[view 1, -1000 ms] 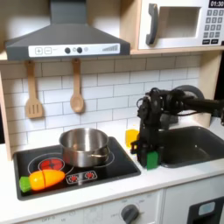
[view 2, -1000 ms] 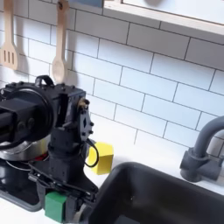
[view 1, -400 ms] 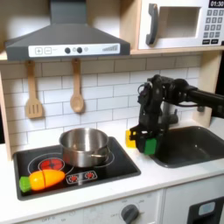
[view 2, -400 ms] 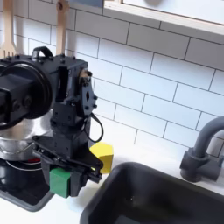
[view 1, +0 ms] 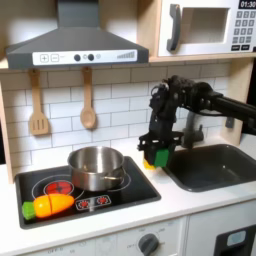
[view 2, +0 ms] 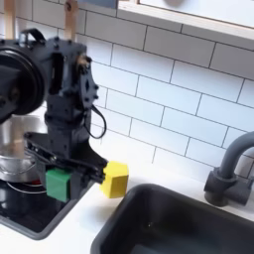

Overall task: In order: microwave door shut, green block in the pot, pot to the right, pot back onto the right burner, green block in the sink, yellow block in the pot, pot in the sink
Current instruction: 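Put the green block in the pot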

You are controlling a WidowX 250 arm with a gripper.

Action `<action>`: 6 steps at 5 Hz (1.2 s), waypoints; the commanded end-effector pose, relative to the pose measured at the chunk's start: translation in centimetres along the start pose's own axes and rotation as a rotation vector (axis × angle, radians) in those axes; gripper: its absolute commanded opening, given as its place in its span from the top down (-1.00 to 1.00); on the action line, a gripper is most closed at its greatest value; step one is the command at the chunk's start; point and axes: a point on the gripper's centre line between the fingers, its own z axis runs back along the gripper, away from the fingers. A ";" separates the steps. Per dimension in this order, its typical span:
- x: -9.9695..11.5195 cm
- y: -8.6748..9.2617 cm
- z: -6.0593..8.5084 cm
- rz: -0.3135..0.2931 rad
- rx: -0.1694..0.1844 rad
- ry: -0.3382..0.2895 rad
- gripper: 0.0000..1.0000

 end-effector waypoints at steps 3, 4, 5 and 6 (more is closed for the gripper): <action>2.9 5.8 0.2 0.079 0.101 -0.047 1.00; 3.7 6.5 -0.3 0.085 0.108 -0.047 1.00; 5.1 7.2 -0.3 0.092 0.115 -0.062 1.00; 6.1 7.9 -0.5 0.097 0.118 -0.062 1.00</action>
